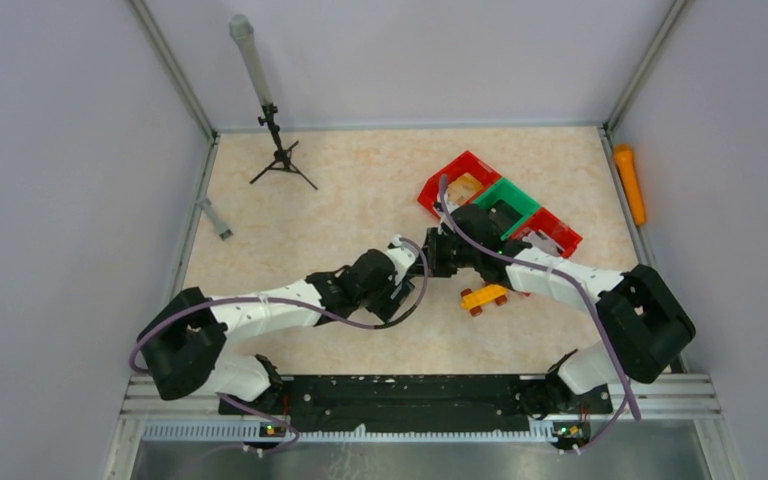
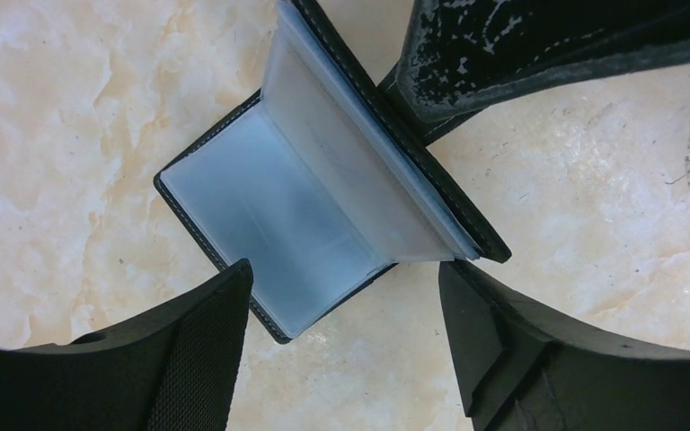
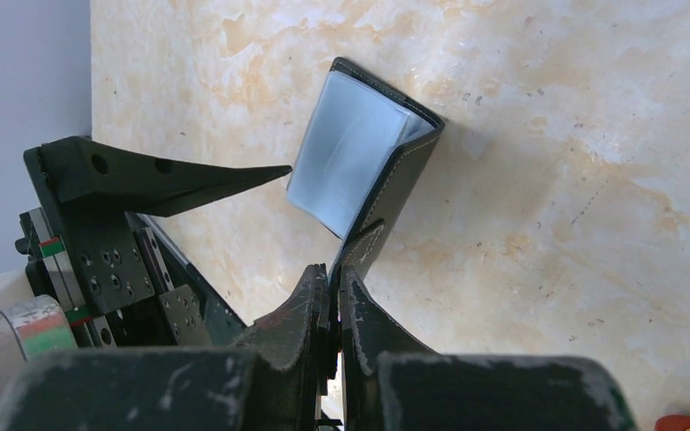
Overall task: Take the credit cards out of the card holder
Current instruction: Remove the credit card from the card holder.
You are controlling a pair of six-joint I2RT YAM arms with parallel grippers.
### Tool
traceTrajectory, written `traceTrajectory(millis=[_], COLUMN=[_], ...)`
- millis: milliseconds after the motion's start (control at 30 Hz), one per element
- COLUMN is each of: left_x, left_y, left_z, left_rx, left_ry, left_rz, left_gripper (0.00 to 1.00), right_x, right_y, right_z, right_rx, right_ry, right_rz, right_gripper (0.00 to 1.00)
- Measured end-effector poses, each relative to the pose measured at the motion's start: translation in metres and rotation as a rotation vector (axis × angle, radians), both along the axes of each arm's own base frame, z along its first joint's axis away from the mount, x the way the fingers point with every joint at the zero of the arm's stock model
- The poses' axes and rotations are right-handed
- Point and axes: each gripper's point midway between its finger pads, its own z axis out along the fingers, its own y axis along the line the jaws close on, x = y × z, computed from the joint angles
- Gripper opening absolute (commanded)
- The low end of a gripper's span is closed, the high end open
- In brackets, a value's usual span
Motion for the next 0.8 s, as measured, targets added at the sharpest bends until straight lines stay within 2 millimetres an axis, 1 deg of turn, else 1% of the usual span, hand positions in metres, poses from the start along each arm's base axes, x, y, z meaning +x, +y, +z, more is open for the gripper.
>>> traceTrajectory(millis=[167,267,400,533,700,800], left_x=[-0.0009,-0.0001,-0.0001,-0.0001,0.0007,0.0026], left_y=[0.0039,0.0055,0.0061,0.0061,0.0066,0.0081], left_z=[-0.0047,-0.0052,-0.0054,-0.0054,-0.005,-0.0041], left_rx=[0.024,0.03,0.029,0.026,0.025,0.025], left_ry=[0.009,0.006,0.009,0.011,0.009,0.002], left_rz=[0.006,0.015,0.024,0.029,0.038,0.057], left_gripper=[0.74,0.63,0.55,0.45,0.37,0.31], right_x=[0.0011,0.0023,0.0041,0.0051,0.0055,0.0053], right_y=[-0.0012,-0.0023,-0.004,-0.0049,-0.0055,-0.0054], right_z=[-0.0034,-0.0034,-0.0036,-0.0036,-0.0037,-0.0037], right_rx=[-0.007,-0.007,-0.01,-0.01,-0.011,-0.012], right_ry=[0.005,0.003,-0.001,-0.002,-0.007,-0.008], right_rz=[-0.001,-0.002,-0.004,-0.005,-0.001,0.001], right_gripper=[0.0,0.0,0.0,0.0,0.0,0.0])
